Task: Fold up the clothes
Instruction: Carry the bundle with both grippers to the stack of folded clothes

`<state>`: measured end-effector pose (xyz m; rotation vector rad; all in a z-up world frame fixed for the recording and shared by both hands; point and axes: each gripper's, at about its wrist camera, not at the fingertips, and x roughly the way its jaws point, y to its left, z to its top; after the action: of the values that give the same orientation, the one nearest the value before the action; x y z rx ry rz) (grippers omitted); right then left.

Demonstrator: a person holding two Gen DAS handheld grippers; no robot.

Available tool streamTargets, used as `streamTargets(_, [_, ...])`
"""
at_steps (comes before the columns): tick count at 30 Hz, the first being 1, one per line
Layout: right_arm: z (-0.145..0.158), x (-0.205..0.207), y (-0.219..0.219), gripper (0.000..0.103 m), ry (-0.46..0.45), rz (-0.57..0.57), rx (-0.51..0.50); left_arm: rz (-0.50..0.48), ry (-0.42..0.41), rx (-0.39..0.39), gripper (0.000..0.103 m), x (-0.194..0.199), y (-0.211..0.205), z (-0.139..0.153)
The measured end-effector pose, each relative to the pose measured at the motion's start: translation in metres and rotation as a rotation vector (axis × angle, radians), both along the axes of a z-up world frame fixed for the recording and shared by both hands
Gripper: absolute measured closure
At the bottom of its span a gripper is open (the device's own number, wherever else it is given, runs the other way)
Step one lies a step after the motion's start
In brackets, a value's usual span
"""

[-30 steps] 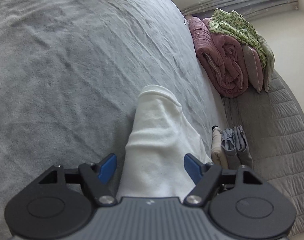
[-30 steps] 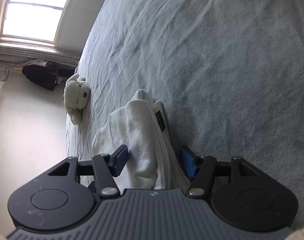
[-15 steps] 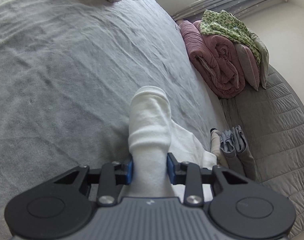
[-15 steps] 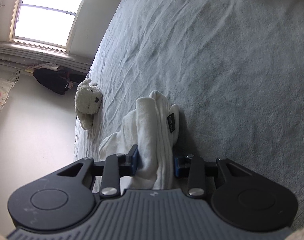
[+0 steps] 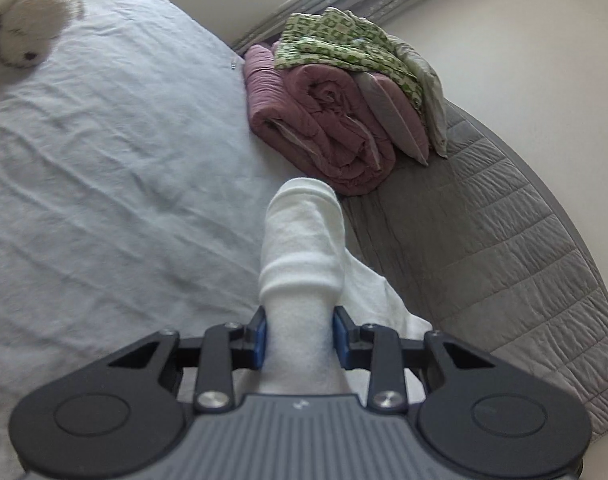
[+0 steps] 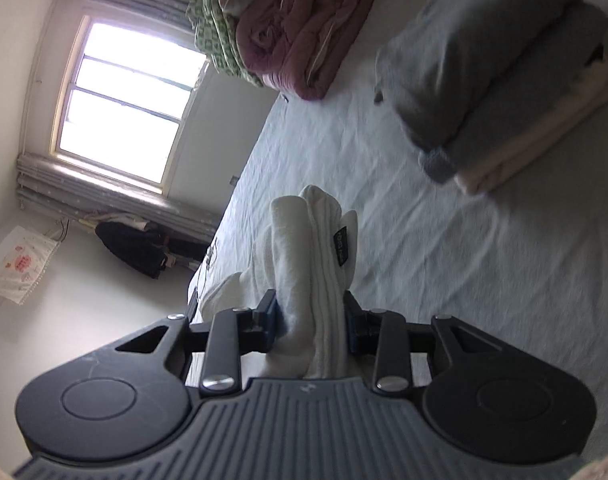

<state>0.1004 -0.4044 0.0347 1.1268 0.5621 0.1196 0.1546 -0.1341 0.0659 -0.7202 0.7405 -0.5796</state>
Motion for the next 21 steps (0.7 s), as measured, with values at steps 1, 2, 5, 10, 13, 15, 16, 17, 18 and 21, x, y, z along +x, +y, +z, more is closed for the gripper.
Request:
streamTargets(1, [0.005,0.001,-0.012,0.067,-0.009,-0.015,-0.003,-0.015,-0.01,0.0,0.071,0.004,-0.012,0.006])
streamTargets(2, [0.01,0.005,-0.023,0.067,-0.018,-0.029,-0.011,-0.036,-0.023,-0.002,0.071,0.01,-0.029,0.014])
streamTargets(5, [0.026,0.014,-0.051,0.067,-0.045,-0.068,-0.058,-0.085,-0.044,-0.012,0.071,0.027,-0.073,0.028])
streamTargets(10, [0.034,0.023,-0.099,0.067,-0.065,-0.138,-0.122,-0.146,-0.055,-0.025,0.071,0.057,-0.139,0.039])
streamTargets(13, [0.031,0.03,-0.124,0.067,-0.062,-0.174,-0.143,-0.17,-0.047,-0.025,0.071,0.071,-0.172,0.035])
streamTargets(15, [0.025,0.037,-0.141,0.067,-0.056,-0.193,-0.153,-0.18,-0.039,-0.024,0.071,0.079,-0.189,0.03])
streamTargets(16, [0.021,0.04,-0.15,0.067,-0.052,-0.199,-0.154,-0.184,-0.034,-0.022,0.071,0.083,-0.196,0.026])
streamTargets(17, [0.017,0.042,-0.158,0.067,-0.05,-0.203,-0.158,-0.188,-0.028,-0.02,0.07,0.087,-0.204,0.021])
streamTargets(18, [0.012,0.044,-0.165,0.067,-0.047,-0.206,-0.162,-0.192,-0.023,-0.017,0.07,0.091,-0.211,0.016])
streamTargets(21, [-0.009,0.052,-0.181,0.067,-0.024,-0.2,-0.174,-0.183,-0.017,0.019,0.069,0.101,-0.221,-0.006])
